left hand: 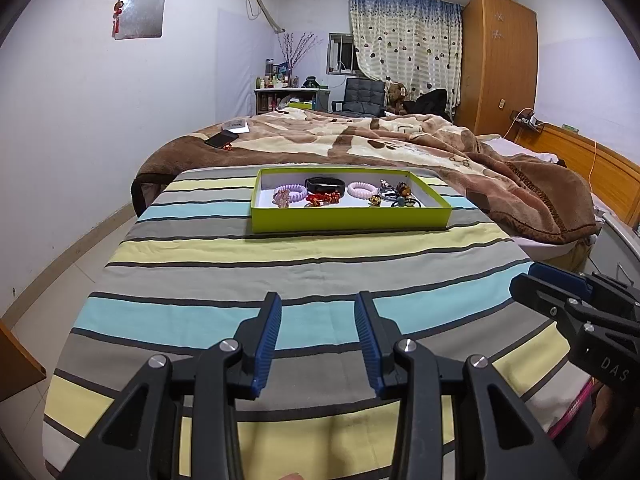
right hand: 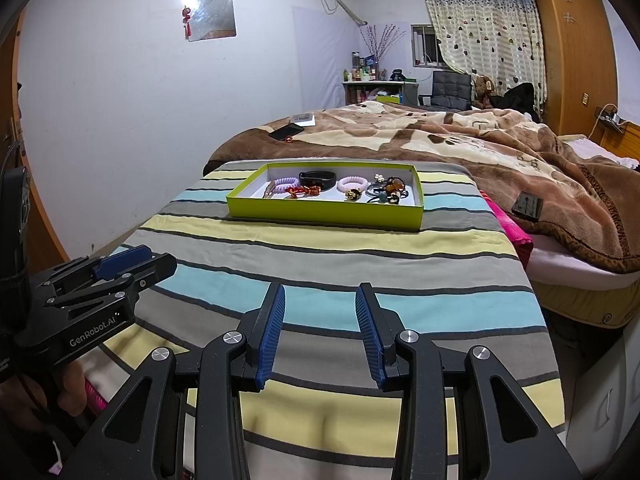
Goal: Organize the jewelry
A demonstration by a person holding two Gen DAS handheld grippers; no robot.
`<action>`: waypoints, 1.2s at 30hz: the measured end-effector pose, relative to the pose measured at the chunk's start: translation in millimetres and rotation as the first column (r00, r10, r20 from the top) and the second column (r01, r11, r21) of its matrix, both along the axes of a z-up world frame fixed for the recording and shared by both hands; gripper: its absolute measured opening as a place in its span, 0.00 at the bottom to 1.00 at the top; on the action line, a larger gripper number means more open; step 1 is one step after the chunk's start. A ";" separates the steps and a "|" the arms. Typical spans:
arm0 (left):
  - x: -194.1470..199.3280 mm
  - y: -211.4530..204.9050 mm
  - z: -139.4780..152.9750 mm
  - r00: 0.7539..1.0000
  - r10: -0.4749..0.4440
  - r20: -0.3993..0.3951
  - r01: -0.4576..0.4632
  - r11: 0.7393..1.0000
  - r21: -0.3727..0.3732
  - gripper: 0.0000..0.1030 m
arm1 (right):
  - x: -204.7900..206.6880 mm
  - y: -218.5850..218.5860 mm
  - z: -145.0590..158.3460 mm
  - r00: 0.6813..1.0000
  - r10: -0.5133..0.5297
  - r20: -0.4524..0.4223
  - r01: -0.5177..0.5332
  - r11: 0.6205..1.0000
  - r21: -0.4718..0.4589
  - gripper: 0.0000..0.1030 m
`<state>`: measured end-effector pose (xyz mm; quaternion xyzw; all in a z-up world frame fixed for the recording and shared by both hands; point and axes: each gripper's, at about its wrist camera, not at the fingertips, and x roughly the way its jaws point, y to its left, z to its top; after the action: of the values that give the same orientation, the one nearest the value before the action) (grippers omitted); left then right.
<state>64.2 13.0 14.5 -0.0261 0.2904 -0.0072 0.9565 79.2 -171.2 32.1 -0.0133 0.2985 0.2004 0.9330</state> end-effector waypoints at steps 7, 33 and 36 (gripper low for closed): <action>0.3 -2.1 -2.1 1.000 0.001 -0.010 -0.001 1.000 0.013 0.38 | 0.4 0.6 -0.9 1.000 0.003 -0.001 -0.003 1.000 -0.001 0.37; 0.7 -1.1 -5.6 1.000 0.006 -0.022 -0.006 1.000 0.018 0.38 | 0.3 1.8 -3.5 1.000 0.004 -0.010 -0.004 1.000 -0.002 0.37; 0.4 -1.7 -6.2 1.000 0.005 -0.025 -0.005 1.000 0.023 0.39 | -0.3 1.6 -3.8 1.000 0.005 -0.011 -0.005 1.000 -0.003 0.37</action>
<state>64.6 11.3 8.3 -0.0157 0.3025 -0.0011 0.9530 78.9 -169.6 28.3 -0.0142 0.3037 0.2025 0.9309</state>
